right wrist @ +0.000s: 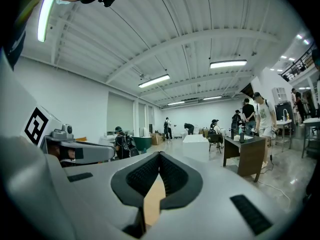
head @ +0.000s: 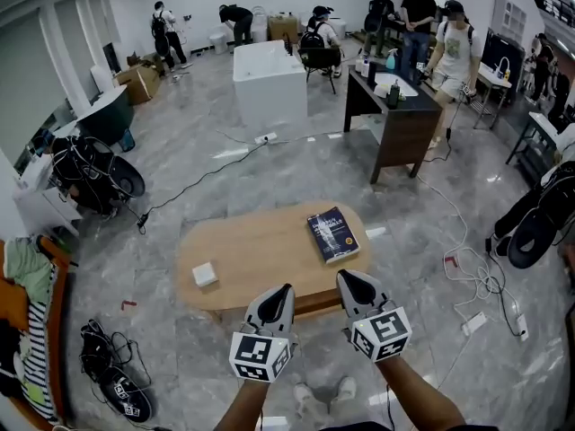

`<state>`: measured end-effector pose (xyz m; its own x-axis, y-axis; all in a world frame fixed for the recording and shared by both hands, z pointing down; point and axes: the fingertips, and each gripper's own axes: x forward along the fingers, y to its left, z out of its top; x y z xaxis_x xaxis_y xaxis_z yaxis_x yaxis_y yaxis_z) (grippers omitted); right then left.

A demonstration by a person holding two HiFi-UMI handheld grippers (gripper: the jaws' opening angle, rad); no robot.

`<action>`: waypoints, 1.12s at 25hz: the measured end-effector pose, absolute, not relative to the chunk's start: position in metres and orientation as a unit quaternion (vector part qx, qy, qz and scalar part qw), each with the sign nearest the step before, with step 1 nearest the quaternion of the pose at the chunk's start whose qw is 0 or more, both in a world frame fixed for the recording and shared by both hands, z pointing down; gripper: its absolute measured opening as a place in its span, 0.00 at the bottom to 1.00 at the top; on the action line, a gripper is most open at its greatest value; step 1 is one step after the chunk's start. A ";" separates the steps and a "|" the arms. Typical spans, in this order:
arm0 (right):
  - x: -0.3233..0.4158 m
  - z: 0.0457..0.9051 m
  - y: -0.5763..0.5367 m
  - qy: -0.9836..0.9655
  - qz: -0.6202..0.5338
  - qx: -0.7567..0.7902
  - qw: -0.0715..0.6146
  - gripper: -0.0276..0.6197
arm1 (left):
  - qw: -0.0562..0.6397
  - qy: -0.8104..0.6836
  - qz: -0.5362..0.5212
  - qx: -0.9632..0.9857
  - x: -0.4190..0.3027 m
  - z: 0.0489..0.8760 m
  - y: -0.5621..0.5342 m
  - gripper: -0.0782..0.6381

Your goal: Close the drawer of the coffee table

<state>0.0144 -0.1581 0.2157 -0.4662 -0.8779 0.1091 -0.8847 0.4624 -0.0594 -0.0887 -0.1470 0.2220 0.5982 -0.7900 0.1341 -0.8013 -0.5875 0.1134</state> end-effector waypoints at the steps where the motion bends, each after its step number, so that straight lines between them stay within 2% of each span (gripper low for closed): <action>1: 0.016 0.221 -0.160 -0.854 0.056 0.516 0.034 0.06 | 0.081 -0.446 0.037 0.890 -0.086 0.227 -0.149 0.11; 28: 0.048 0.380 -0.198 -0.851 0.108 0.504 0.096 0.06 | 0.131 -0.436 0.066 0.888 -0.039 0.374 -0.192 0.11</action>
<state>0.0481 -0.1985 0.3800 -0.4724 -0.8379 0.2733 -0.8797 0.4676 -0.0868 -0.0393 -0.1919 0.3736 0.6109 -0.7568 0.2325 -0.7917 -0.5852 0.1754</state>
